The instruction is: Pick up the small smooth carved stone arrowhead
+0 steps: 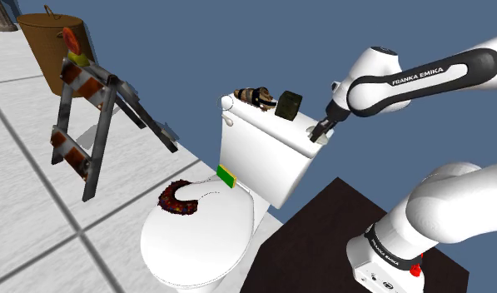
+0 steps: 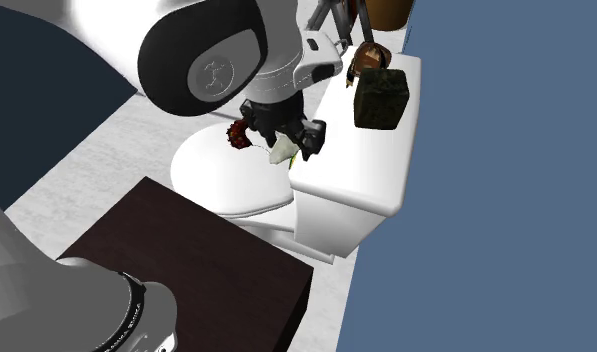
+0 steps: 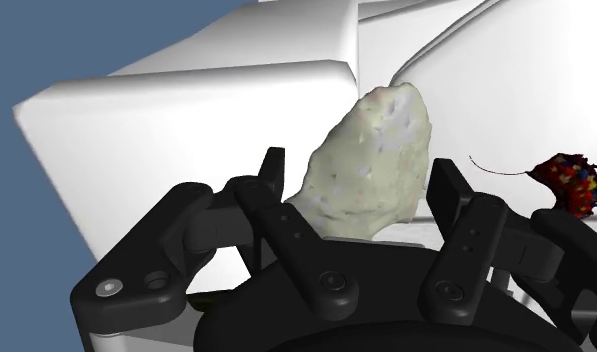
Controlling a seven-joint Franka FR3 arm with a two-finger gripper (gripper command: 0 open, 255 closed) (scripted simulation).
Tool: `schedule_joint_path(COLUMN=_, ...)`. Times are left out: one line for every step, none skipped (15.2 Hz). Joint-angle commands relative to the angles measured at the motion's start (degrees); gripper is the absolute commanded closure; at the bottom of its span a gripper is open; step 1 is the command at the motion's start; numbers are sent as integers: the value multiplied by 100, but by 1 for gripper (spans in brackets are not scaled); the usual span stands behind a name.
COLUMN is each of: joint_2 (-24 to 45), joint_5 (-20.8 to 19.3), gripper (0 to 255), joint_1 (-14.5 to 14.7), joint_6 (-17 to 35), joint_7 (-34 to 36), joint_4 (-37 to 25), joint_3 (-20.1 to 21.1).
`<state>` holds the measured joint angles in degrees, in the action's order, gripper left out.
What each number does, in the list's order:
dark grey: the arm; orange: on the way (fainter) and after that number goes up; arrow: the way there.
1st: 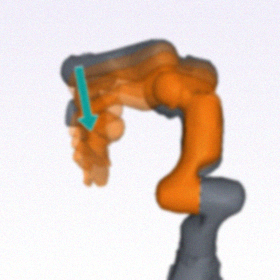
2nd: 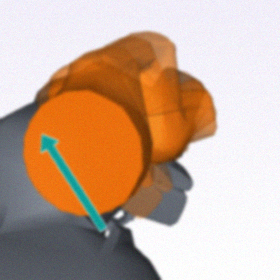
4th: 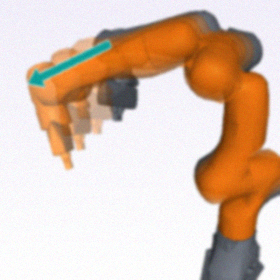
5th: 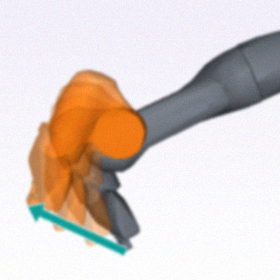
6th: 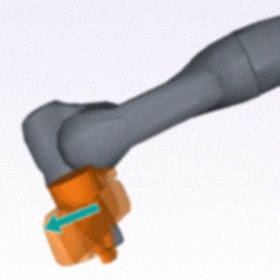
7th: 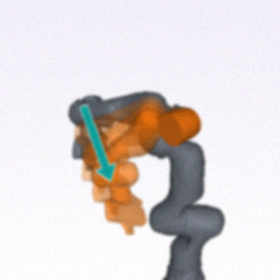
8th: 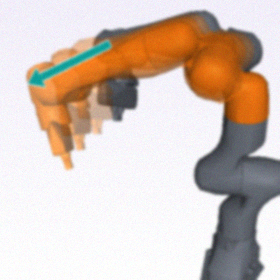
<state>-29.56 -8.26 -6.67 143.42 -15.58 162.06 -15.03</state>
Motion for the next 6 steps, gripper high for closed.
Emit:
schedule_joint_path(joint_2=-149, joint_5=1, gripper=255, joint_1=-10, joint_6=-227, joint_7=13, joint_4=-74, joint_3=31)
schedule_joint_path(joint_2=-212, joint_5=4, gripper=255, joint_1=-13, joint_6=-331, joint_7=17, joint_4=-115, joint_3=45)
schedule_joint_path(joint_2=-272, joint_5=7, gripper=255, joint_1=-15, joint_6=-434, joint_7=21, joint_4=-158, joint_3=58)
schedule_joint_path(joint_2=-330, joint_5=11, gripper=255, joint_1=-16, joint_6=-536, joint_7=24, joint_4=-203, joint_3=72)
schedule_joint_path(joint_2=-340, joint_5=12, gripper=255, joint_1=-17, joint_6=-552, joint_7=25, joint_4=-209, joint_3=74)
schedule_joint_path(joint_2=-339, joint_5=12, gripper=255, joint_1=-17, joint_6=-552, joint_7=25, joint_4=-209, joint_3=74)
